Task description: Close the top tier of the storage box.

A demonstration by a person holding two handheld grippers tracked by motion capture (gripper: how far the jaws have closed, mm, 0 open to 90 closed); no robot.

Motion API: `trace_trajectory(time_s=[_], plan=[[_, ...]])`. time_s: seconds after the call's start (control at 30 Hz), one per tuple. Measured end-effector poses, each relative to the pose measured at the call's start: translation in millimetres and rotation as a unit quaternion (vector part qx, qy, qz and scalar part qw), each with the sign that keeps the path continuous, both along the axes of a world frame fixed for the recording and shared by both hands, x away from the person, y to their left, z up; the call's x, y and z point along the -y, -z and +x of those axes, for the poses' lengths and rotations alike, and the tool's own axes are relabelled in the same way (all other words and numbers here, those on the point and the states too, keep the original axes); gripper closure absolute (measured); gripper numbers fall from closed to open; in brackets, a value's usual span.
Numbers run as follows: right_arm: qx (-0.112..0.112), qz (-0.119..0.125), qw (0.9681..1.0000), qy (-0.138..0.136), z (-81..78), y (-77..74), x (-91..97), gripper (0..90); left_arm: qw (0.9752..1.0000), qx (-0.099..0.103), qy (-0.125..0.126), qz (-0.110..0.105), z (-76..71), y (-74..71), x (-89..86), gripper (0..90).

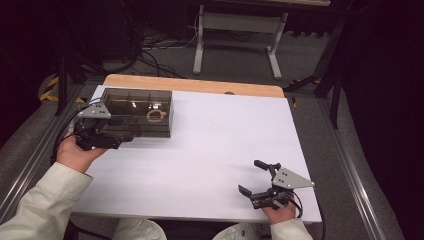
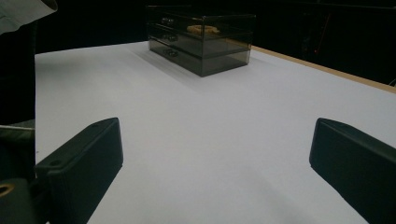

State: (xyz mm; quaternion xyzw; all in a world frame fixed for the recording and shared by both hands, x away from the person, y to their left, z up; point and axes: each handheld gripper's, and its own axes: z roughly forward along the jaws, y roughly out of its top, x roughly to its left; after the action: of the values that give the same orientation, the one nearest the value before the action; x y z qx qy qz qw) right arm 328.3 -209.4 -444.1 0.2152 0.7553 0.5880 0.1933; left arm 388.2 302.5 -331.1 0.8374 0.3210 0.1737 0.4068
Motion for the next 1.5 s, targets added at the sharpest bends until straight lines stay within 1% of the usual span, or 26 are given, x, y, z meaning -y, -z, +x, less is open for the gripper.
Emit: trace_trajectory(time_s=[0.03, 0.07, 0.1, 0.17, 0.2, 0.23, 0.27, 0.3, 0.37, 0.43, 0.57, 0.6, 0.67, 0.73, 0.77, 0.9, 0.97, 1.03, 1.17, 1.2, 1.23, 1.27, 1.33, 1.37, 1.43, 1.5], plan=[[-0.002, 0.0, 1.0, -0.002, 0.8, 0.1, -1.2, 3.4, 0.9999, 0.008, 0.007, -0.013, -5.7, 1.5, 1.3, 23.5], [-0.002, 0.0, 1.0, -0.002, 0.8, 0.1, -1.2, 3.4, 0.9999, 0.008, 0.007, -0.013, -5.7, 1.5, 1.3, 21.9], [-0.002, -0.001, 1.0, -0.002, 1.1, 0.1, -1.5, 3.4, 0.9996, 0.012, 0.011, -0.021, -8.7, 2.3, 1.6, 21.9], [-0.001, -0.001, 1.0, -0.004, 2.1, 0.1, -2.1, 3.4, 0.9988, 0.02, 0.018, -0.04, -14.3, 4.6, 2.1, 17.5], [-0.003, -0.001, 1.0, -0.005, 3.4, 0.2, -2.8, 3.4, 0.9975, 0.029, 0.027, -0.058, -19.9, 7.8, 2.2, 14.1], [-0.003, -0.001, 1.0, -0.005, 3.4, 0.2, -2.8, 3.4, 0.9975, 0.029, 0.027, -0.058, -19.9, 7.8, 2.2, 12.2], [-0.004, -0.002, 1.0, -0.007, 4.1, 0.3, -3.1, 3.4, 0.997, 0.033, 0.029, -0.064, -22.6, 9.6, 2.1, 12.2], [-0.003, -0.001, 1.0, -0.008, 5.4, 0.4, -3.8, 3.4, 0.9963, 0.04, 0.026, -0.071, -27.1, 13.6, 1.6, 9.2], [-0.004, 0.0, 1.0, -0.009, 5.8, 0.4, -4.4, 3.4, 0.9958, 0.045, 0.025, -0.076, -29.8, 16.2, 1.6, 7.4], [-0.004, -0.002, 0.9999, -0.009, 8.0, 0.5, -5.2, 3.4, 0.9944, 0.054, 0.027, -0.087, -34.1, 22.7, 1.5, 3.6], [-0.007, 0.0, 0.9999, -0.009, 10.0, 0.5, -5.8, 3.4, 0.9912, 0.074, 0.031, -0.105, -41.3, 37.7, 0.0, 2.1], [-0.007, 0.0, 0.9999, -0.01, 11.3, 0.6, -6.3, 3.4, 0.9897, 0.068, 0.03, -0.122, -44.0, 44.9, -2.1, 2.1], [-0.007, 0.0, 0.9999, -0.01, 11.8, 0.7, -6.5, 3.4, 0.9893, 0.071, 0.028, -0.125, -44.7, 47.7, -3.0, 2.2], [-0.008, 0.001, 0.9999, -0.01, 12.4, 0.7, -6.6, 3.4, 0.9889, 0.068, 0.027, -0.129, -47.3, 56.3, -3.1, 2.2], [-0.008, 0.001, 0.9999, -0.01, 12.4, 0.7, -6.6, 3.4, 0.989, 0.072, 0.027, -0.126, -48.1, 59.5, -3.6, 2.2], [-0.008, 0.001, 0.9999, -0.007, 12.0, 0.3, -6.1, 3.4, 0.9874, 0.078, 0.032, -0.134, -51.5, 72.5, -4.4, 2.0], [-0.008, 0.001, 0.9999, -0.007, 12.1, 0.3, -6.3, 3.4, 0.9867, 0.074, 0.034, -0.141, -52.8, 79.4, -3.8, 1.7], [-0.009, 0.001, 0.9999, -0.008, 12.8, 0.6, -7.0, 3.4, 0.9867, 0.076, 0.034, -0.14, -53.4, 88.6, -3.8, 1.2], [-0.01, 0.0, 0.9999, -0.008, 13.1, 0.9, -7.1, 3.4, 0.9871, 0.08, 0.03, -0.135, -55.1, 97.1, -3.2, 0.6], [-0.01, 0.0, 0.9999, -0.008, 13.2, 1.0, -7.0, 3.4, 0.9868, 0.083, 0.028, -0.136, -56.1, 103.3, -3.3, 0.6], [-0.01, 0.0, 0.9999, -0.008, 13.2, 1.0, -7.0, 3.4, 0.9868, 0.083, 0.028, -0.136, -56.1, 103.3, -3.3, 0.5], [-0.011, 0.001, 0.9999, -0.008, 13.2, 1.1, -7.1, 3.4, 0.9871, 0.089, 0.027, -0.13, -56.2, 105.8, -4.1, 0.5], [-0.01, 0.0, 0.9999, -0.009, 13.5, 1.3, -7.2, 3.4, 0.9869, 0.085, 0.028, -0.134, -56.8, 109.9, -4.4, 0.4], [-0.013, -0.001, 0.9999, -0.009, 13.4, 1.6, -7.5, 3.4, 0.9852, 0.09, 0.032, -0.142, -56.6, 112.8, -6.4, 0.4], [-0.013, -0.002, 0.9999, -0.01, 13.5, 1.9, -7.9, 3.4, 0.9852, 0.092, 0.03, -0.141, -56.0, 114.6, -7.4, 0.3], [-0.013, -0.004, 0.9998, -0.012, 13.6, 1.9, -7.9, 3.4, 0.9846, 0.079, 0.025, -0.154, -53.4, 119.1, -8.4, 0.3]])
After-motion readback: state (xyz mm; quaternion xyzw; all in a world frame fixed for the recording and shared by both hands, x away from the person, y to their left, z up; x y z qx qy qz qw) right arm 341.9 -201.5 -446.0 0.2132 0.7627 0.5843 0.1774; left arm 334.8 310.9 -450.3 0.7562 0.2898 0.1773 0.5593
